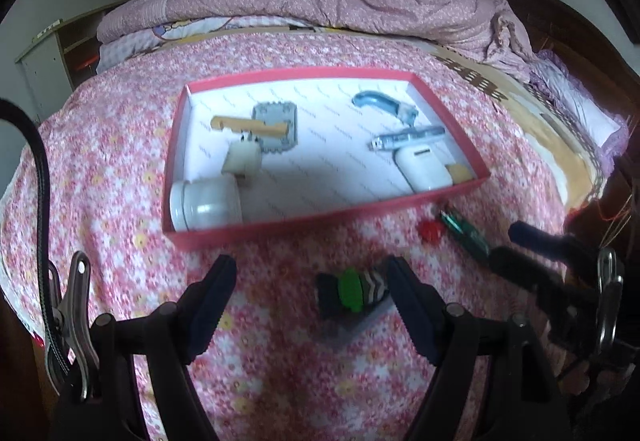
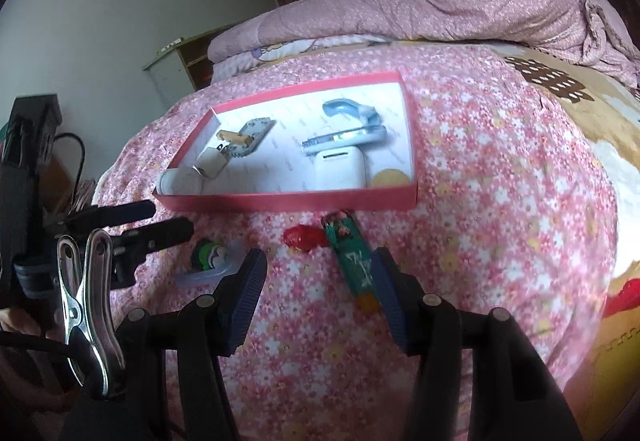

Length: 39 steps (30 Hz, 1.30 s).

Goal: Organize rigid objects
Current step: 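Withdraw both tools from the tray toward the grey holder with green figure, then grasp the green figure with the left tool while the right tool reaches the grey curved holder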

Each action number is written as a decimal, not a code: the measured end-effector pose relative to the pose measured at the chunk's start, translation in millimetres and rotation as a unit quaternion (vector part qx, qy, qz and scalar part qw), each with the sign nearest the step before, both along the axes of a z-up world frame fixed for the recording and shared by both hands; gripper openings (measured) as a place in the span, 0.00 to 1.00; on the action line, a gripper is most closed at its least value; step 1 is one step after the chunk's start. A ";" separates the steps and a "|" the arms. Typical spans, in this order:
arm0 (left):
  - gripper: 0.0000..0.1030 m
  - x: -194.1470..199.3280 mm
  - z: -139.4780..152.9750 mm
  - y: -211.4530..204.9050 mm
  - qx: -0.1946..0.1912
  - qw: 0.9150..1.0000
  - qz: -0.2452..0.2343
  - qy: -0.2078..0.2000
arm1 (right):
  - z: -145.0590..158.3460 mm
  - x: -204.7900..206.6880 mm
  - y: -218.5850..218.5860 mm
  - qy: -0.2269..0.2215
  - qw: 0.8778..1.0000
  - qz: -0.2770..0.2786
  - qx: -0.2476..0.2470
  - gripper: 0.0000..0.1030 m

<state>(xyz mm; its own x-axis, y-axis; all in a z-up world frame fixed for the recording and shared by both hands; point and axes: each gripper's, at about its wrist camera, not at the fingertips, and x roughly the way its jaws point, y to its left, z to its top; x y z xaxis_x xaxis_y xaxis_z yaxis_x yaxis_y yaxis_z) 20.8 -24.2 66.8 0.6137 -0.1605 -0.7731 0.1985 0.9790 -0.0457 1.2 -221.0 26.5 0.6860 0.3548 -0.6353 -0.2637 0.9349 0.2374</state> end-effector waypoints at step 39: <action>0.55 1.2 -34.3 -11.9 -0.060 0.997 -0.040 0.009 | -16.7 -3.1 -8.0 0.018 1.000 0.014 0.018 0.54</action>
<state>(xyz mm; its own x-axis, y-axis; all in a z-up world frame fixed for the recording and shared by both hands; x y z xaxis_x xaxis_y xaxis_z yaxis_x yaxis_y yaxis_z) 21.9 -36.2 32.5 0.5820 -0.3001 -0.7558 0.2734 0.9475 -0.1657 -1.9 -228.9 9.8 0.6527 0.3970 -0.6453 -0.2801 0.9178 0.2813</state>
